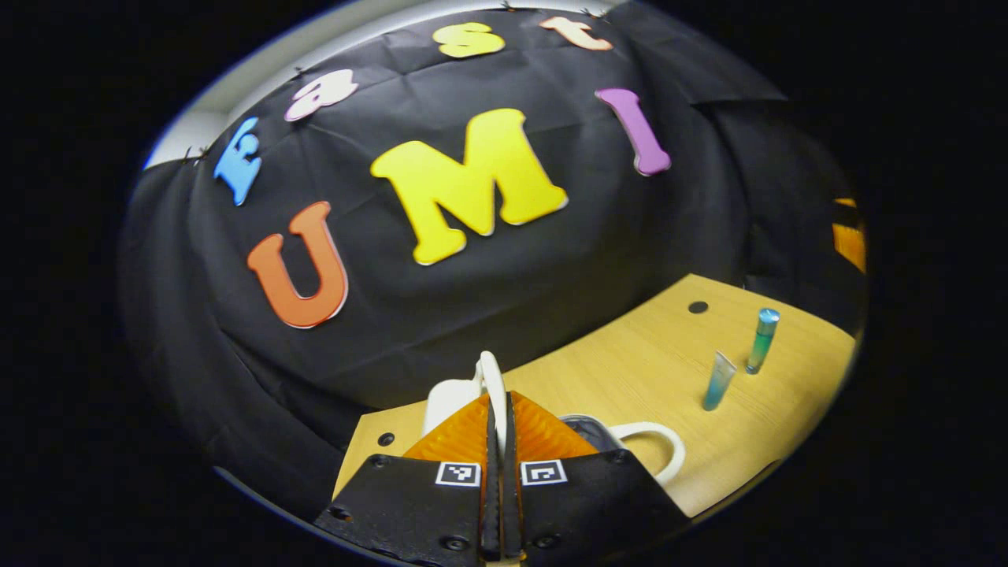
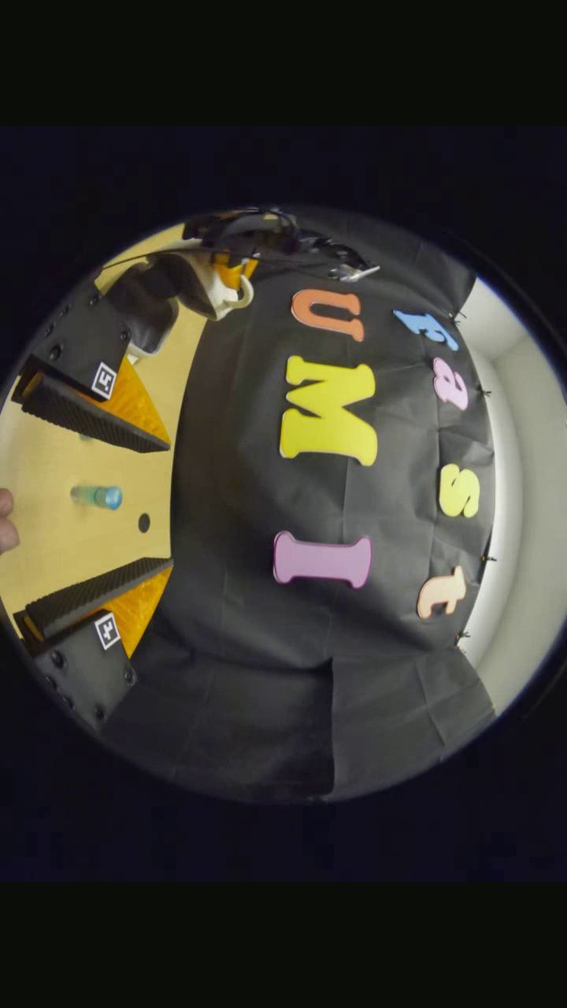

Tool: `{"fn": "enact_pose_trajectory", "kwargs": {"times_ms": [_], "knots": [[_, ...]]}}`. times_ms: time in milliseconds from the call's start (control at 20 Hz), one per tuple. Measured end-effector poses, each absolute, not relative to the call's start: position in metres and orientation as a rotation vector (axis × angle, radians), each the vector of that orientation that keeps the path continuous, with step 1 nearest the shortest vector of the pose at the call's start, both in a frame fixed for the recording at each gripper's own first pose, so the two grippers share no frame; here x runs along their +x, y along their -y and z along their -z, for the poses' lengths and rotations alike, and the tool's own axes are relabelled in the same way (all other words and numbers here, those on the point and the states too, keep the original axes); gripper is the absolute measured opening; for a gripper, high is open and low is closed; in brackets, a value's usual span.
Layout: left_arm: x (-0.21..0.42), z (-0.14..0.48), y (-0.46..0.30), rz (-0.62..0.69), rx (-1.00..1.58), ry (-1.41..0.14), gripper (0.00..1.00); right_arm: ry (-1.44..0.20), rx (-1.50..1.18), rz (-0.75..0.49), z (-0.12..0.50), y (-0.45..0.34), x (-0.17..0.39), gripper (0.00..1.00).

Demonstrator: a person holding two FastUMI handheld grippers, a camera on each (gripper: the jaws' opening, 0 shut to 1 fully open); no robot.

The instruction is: First open the suitcase, pack the skin care products into it, and then close the suitcase.

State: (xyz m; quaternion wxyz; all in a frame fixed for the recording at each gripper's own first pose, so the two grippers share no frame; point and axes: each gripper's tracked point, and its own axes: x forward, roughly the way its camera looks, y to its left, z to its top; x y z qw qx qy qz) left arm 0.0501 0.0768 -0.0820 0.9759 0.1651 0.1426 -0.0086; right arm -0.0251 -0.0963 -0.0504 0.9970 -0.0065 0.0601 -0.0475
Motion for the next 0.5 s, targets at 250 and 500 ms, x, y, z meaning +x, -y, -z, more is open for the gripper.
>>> {"fn": "enact_pose_trajectory", "kwargs": {"times_ms": [250, 500], "knots": [[0.054, 0.073, -0.217, -0.09, 0.21, -0.201, 0.05, -0.124, -0.029, 0.053, 0.042, 0.051, -0.023, 0.8], [0.053, 0.123, -0.322, -0.222, 0.112, -0.237, 0.05, -0.141, -0.087, 0.044, 0.042, 0.024, -0.02, 0.77]]}}
